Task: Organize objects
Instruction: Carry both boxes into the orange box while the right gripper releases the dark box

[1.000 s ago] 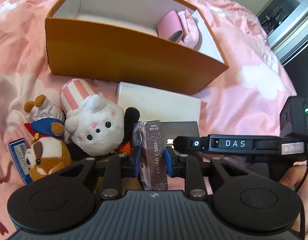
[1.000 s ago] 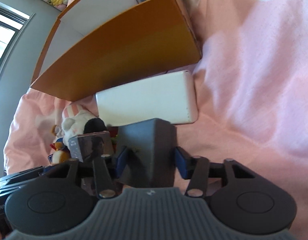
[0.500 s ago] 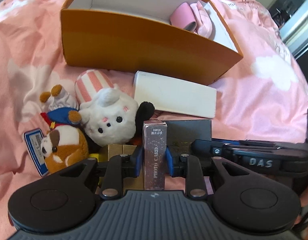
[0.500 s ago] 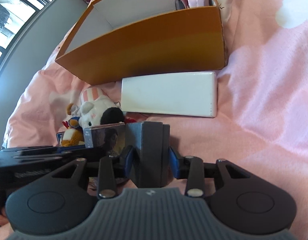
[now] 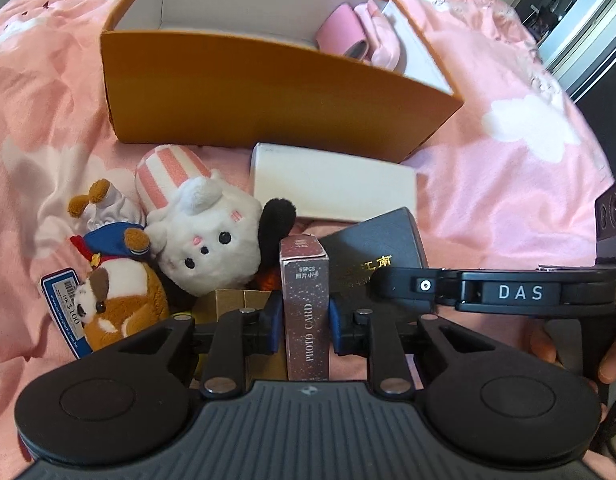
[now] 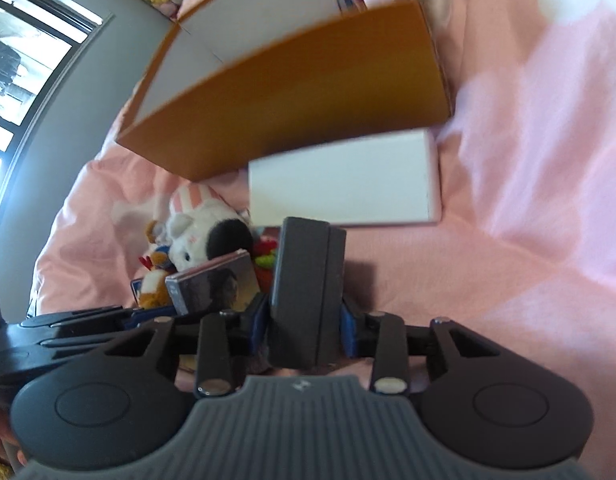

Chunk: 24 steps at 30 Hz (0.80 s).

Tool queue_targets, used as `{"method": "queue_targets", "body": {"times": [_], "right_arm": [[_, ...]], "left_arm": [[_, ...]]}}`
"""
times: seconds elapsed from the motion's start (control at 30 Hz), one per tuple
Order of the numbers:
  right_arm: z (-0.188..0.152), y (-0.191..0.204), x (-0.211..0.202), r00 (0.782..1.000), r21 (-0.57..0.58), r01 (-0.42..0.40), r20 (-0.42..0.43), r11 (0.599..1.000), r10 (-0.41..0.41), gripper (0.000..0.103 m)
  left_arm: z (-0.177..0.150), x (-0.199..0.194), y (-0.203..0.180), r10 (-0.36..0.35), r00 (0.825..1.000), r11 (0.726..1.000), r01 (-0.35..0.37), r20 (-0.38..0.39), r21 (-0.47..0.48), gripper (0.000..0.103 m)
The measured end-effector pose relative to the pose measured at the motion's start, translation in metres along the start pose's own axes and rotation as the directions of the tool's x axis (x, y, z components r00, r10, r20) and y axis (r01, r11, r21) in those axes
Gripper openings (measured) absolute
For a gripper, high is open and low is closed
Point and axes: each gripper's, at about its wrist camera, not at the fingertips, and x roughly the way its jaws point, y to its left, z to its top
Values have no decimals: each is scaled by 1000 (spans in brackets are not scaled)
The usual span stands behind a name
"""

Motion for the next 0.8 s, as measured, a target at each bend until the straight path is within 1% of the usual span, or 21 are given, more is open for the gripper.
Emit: {"method": "queue_targets", "body": {"times": [0.07,0.13,0.23,0.3,0.4,0.5,0.57,0.63,0.7,0.8], "right_arm": [[3,8,-11,999,-27,17,32,999,-17,36],[8,17,-22,997,-56,40,65,998,-36,35],[21,32,-38,991,-104,79,115,991,-67,35],[32,41,-51,985,-130,94,154,987,-73,35],[53,55,-73,971,-169,105,230,980,-64,35],[78,68,-83,948,-195,124,314,973,-58,35],[97,74,-80,935,-207,139,351,968,-59,35],[118,73,-72,928,-202,155,366,967,-72,35],[140,69,-56,925,-184,181,365,966,-104,35],[170,62,-23,920,-168,239,355,956,-168,35]], "left_arm": [[3,-10,0,-22,999,1000,22,23,3,25],[8,-20,-2,-40,998,999,39,44,5,25],[23,-36,0,-85,994,996,86,66,-21,25],[36,-49,1,-114,990,993,117,84,-32,25],[61,-68,1,-135,982,990,139,130,-24,25],[90,-82,0,-155,973,987,161,169,-25,25],[111,-84,0,-158,970,986,165,185,-23,25],[133,-82,0,-149,970,988,155,193,-16,25],[155,-72,1,-137,974,990,142,183,-15,25],[189,-43,6,-95,985,995,100,145,-27,25]]}}
